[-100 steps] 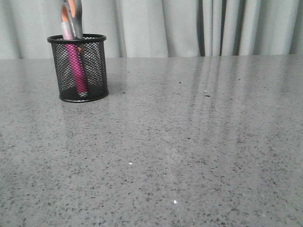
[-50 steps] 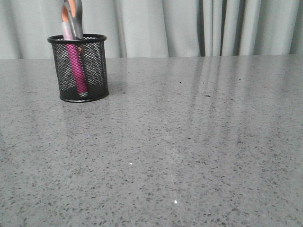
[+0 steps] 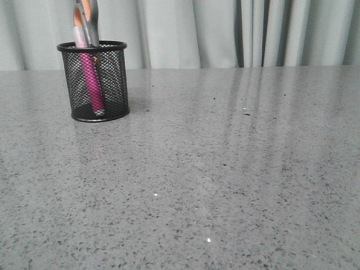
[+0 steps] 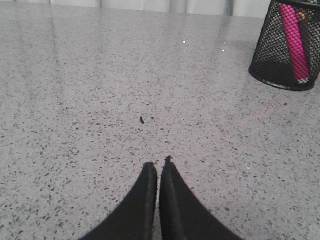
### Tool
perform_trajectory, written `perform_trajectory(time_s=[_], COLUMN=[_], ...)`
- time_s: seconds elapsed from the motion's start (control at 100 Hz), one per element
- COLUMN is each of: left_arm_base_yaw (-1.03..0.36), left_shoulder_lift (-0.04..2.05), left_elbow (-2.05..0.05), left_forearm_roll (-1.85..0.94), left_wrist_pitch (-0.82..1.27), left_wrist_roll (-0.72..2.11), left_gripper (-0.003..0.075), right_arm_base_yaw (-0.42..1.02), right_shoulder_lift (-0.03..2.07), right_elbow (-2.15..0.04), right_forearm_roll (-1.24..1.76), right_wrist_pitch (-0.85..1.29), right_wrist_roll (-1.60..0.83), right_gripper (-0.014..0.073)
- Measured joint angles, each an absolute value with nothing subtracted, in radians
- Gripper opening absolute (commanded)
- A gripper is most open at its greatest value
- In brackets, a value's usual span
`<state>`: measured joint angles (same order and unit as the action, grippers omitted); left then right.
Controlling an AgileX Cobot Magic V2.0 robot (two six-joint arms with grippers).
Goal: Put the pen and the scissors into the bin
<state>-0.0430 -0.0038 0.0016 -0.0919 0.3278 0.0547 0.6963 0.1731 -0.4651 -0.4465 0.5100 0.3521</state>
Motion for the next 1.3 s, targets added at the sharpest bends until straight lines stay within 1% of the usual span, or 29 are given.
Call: perform_trajectory(time_s=[0.72, 0.83, 0.95, 1.1, 1.18, 1.3], left_arm_base_yaw=[-0.043, -0.043, -0.043, -0.043, -0.043, -0.043], left_shoulder_lift=[-0.004, -0.004, -0.004, -0.004, -0.004, -0.004], left_elbow=[0.002, 0.002, 0.002, 0.002, 0.002, 0.002], left_forearm_roll=[-0.091, -0.091, -0.091, -0.091, -0.091, -0.091], left_wrist_pitch=[0.328, 0.328, 0.328, 0.328, 0.328, 0.328], left_wrist_roll=[0.053, 0.053, 0.053, 0.053, 0.053, 0.053], left_gripper=[-0.0019, -0.0019, -0.0019, -0.0019, -0.0019, -0.0019], right_arm_base_yaw=[0.696, 0.687, 0.604, 0.421, 0.323, 0.244], right_shoulder_lift=[0.173, 0.161, 0.145, 0.143, 0.143, 0.125], right_elbow=[-0.465, -0.434, -0.357, -0.197, -0.093, 0.010], right_forearm_roll=[-0.447, -0.447, -0.403, -0.230, -0.193, -0.177], right_wrist_pitch=[0.515, 0.537, 0.494, 0.344, 0.247, 0.166], right_wrist_roll=[0.352, 0.351, 0.324, 0.200, 0.153, 0.131], right_gripper=[-0.0069, -0.0069, -0.0069, -0.0069, -0.0069, -0.0069])
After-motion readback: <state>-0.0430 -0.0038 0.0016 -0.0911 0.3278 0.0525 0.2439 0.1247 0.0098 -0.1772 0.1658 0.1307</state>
